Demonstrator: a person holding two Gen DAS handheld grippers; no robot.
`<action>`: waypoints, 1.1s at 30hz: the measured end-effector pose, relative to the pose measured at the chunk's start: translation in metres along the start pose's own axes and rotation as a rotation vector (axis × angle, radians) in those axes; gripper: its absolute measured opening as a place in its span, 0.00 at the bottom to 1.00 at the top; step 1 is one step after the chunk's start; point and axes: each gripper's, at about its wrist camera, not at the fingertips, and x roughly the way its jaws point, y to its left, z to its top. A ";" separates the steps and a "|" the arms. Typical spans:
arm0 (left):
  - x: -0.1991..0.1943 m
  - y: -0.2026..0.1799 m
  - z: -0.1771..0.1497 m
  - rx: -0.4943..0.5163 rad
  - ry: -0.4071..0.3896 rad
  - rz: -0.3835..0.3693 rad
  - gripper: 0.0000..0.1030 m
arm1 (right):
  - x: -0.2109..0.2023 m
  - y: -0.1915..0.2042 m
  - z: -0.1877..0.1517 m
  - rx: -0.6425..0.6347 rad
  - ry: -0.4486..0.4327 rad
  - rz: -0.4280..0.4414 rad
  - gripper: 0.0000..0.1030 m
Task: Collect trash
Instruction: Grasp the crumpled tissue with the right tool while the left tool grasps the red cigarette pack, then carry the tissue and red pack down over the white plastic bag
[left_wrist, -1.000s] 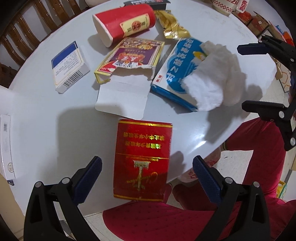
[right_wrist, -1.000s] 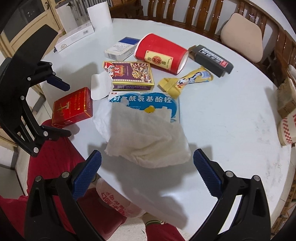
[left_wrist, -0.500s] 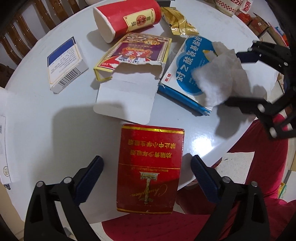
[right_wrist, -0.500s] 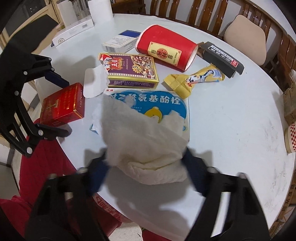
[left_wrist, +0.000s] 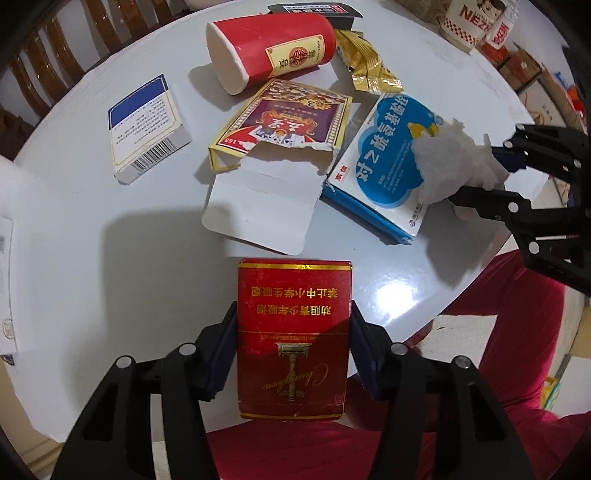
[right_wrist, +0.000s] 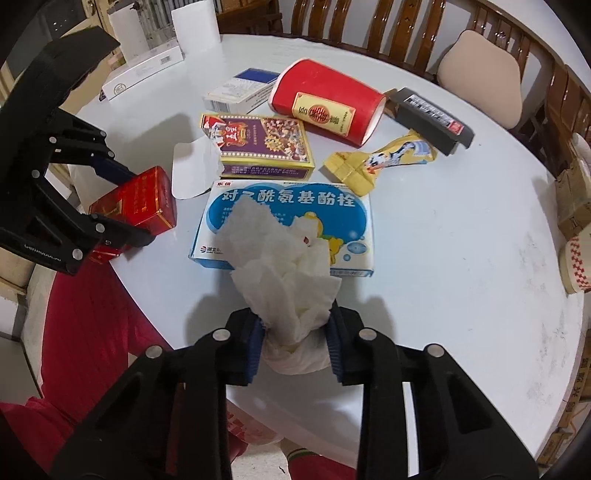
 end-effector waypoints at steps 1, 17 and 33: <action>-0.001 0.001 0.001 -0.003 -0.002 0.005 0.53 | -0.003 -0.001 -0.001 0.009 -0.004 -0.001 0.28; -0.065 -0.007 -0.018 -0.072 -0.145 0.063 0.52 | -0.073 0.001 -0.006 0.051 -0.120 -0.080 0.27; -0.087 -0.084 -0.073 -0.036 -0.252 0.068 0.53 | -0.127 0.052 -0.047 0.046 -0.198 -0.086 0.27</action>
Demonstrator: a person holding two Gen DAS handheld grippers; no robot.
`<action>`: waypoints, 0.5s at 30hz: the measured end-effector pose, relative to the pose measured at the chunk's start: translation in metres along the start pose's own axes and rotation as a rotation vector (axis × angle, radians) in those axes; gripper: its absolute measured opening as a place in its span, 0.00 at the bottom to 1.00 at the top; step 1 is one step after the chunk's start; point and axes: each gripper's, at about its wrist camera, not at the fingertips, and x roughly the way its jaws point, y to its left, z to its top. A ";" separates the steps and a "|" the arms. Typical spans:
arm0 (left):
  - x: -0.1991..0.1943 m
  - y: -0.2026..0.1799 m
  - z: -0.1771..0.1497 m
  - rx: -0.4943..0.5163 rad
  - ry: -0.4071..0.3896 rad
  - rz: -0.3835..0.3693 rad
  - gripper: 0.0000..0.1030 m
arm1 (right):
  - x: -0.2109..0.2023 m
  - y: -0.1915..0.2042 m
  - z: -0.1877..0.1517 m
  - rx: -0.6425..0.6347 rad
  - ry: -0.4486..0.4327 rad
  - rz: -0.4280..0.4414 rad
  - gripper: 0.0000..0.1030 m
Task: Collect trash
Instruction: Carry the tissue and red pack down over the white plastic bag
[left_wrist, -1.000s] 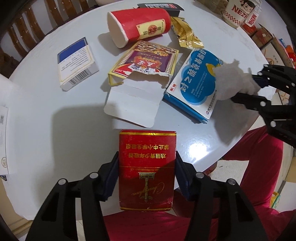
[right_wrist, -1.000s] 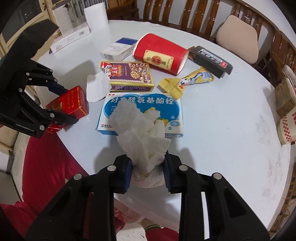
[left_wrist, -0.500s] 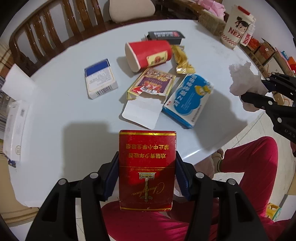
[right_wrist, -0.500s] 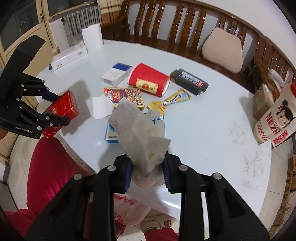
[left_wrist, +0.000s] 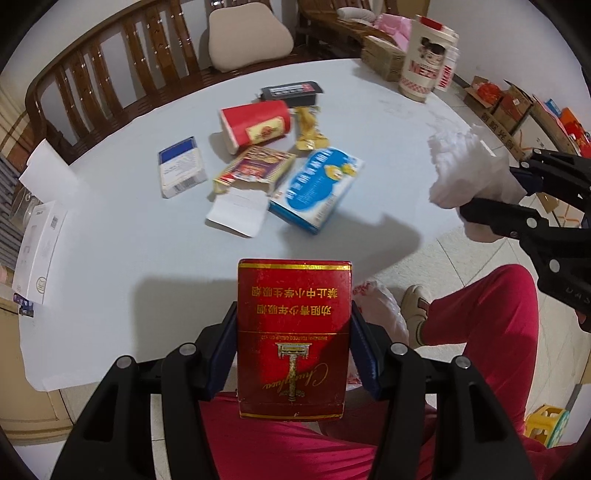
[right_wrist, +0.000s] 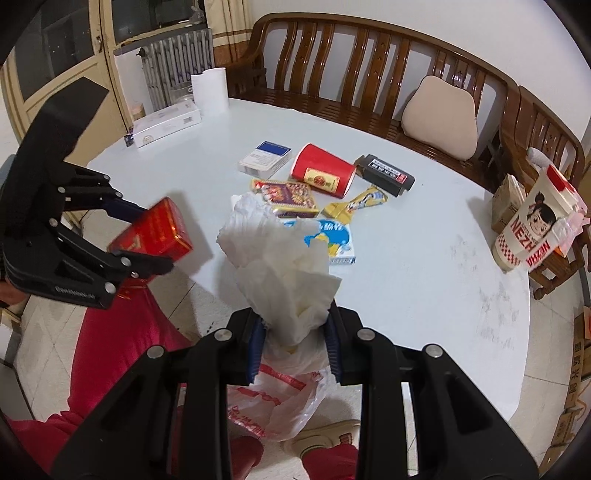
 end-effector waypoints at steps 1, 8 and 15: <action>0.001 -0.003 -0.003 0.004 -0.001 -0.004 0.52 | -0.002 0.003 -0.005 0.001 0.001 0.001 0.28; 0.026 -0.027 -0.028 0.005 0.008 -0.037 0.53 | -0.001 0.022 -0.040 0.009 0.030 0.002 0.27; 0.057 -0.041 -0.052 -0.017 0.035 -0.059 0.53 | 0.013 0.033 -0.072 0.030 0.076 0.012 0.28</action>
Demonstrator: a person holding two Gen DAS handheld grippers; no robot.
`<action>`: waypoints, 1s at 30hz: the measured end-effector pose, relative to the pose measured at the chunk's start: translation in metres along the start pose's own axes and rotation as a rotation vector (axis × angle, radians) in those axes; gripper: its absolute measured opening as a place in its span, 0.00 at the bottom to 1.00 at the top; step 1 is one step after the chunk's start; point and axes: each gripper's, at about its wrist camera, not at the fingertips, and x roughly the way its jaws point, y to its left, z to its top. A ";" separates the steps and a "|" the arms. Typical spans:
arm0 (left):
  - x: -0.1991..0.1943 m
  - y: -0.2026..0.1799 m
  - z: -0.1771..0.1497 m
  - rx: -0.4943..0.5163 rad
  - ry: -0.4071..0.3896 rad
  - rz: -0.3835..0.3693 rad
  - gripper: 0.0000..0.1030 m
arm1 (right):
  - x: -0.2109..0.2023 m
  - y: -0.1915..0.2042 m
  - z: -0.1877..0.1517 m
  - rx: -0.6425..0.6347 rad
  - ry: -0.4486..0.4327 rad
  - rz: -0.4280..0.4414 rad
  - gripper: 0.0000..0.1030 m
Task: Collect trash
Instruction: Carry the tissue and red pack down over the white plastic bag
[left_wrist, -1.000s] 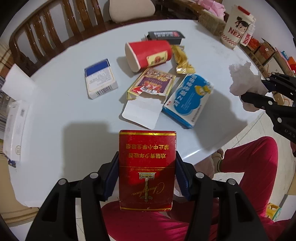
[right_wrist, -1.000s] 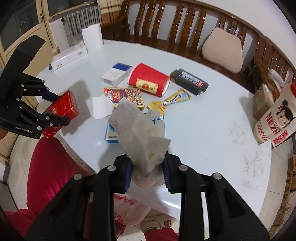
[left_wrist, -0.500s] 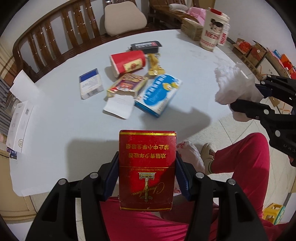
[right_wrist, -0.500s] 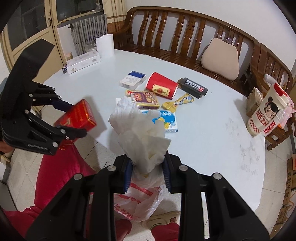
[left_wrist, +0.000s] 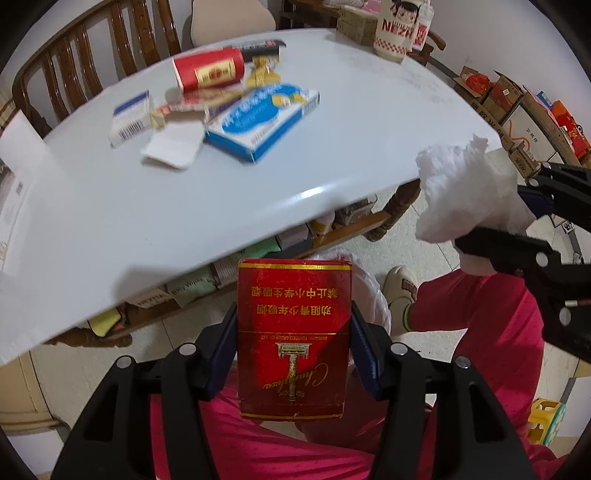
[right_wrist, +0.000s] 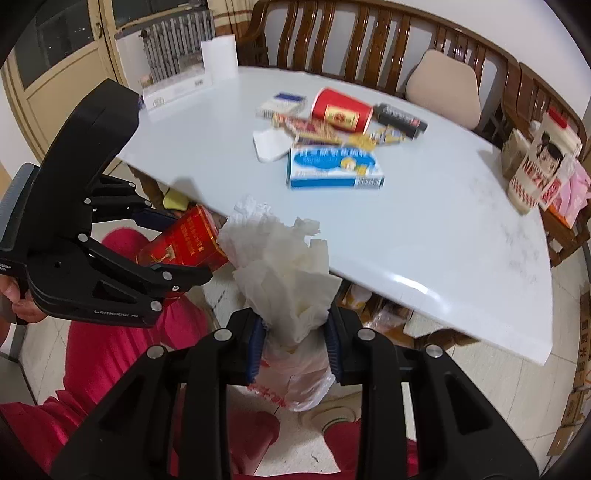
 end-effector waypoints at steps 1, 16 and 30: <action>0.005 -0.001 -0.003 -0.006 0.005 -0.006 0.52 | 0.003 0.002 -0.005 0.002 0.008 0.001 0.28; 0.104 -0.011 -0.030 -0.069 0.143 -0.065 0.53 | 0.091 -0.007 -0.073 0.088 0.161 -0.002 0.28; 0.207 -0.009 -0.030 -0.132 0.287 -0.118 0.53 | 0.187 -0.026 -0.117 0.201 0.315 0.012 0.28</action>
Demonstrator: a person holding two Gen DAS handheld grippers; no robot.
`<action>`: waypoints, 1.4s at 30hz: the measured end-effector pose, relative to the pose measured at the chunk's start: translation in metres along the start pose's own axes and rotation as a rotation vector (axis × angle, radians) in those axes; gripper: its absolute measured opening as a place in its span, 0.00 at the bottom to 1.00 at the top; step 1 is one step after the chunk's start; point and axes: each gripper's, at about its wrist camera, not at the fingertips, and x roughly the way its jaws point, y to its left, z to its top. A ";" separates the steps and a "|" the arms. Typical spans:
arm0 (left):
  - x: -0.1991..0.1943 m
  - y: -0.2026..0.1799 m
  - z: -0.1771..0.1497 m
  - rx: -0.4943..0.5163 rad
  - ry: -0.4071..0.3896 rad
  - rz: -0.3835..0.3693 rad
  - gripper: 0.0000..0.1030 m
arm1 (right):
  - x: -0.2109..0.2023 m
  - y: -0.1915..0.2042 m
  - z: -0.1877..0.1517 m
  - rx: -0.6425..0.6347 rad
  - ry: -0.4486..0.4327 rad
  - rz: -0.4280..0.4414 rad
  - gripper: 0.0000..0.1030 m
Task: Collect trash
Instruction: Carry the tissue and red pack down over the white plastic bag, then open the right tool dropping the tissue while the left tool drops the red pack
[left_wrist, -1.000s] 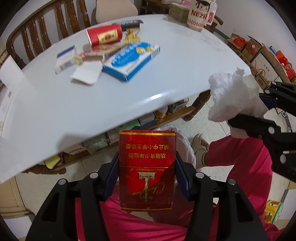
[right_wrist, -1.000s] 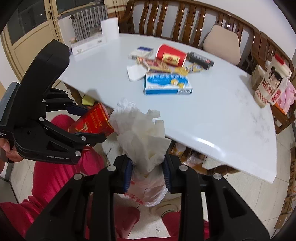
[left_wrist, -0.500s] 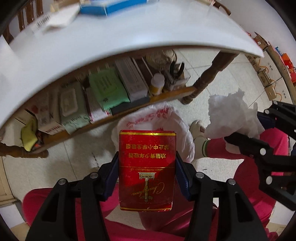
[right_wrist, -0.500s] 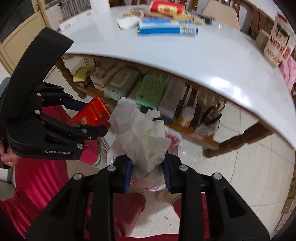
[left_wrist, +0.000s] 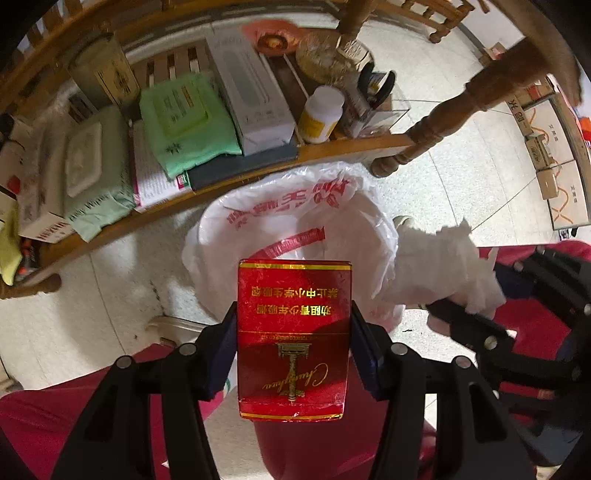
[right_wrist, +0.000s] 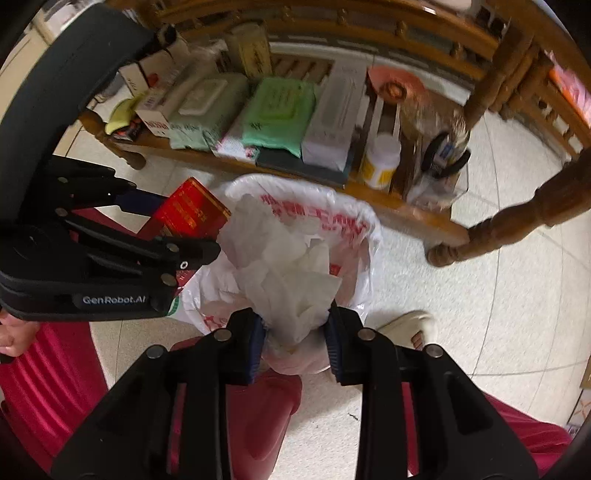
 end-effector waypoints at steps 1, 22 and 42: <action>0.005 0.002 0.002 -0.008 0.009 -0.003 0.53 | 0.004 0.001 -0.001 0.007 0.007 0.000 0.28; 0.092 0.035 0.025 -0.135 0.162 -0.074 0.53 | 0.083 -0.022 0.007 0.121 0.139 0.032 0.28; 0.104 0.046 0.025 -0.191 0.182 -0.095 0.53 | 0.100 -0.022 0.014 0.151 0.169 0.098 0.33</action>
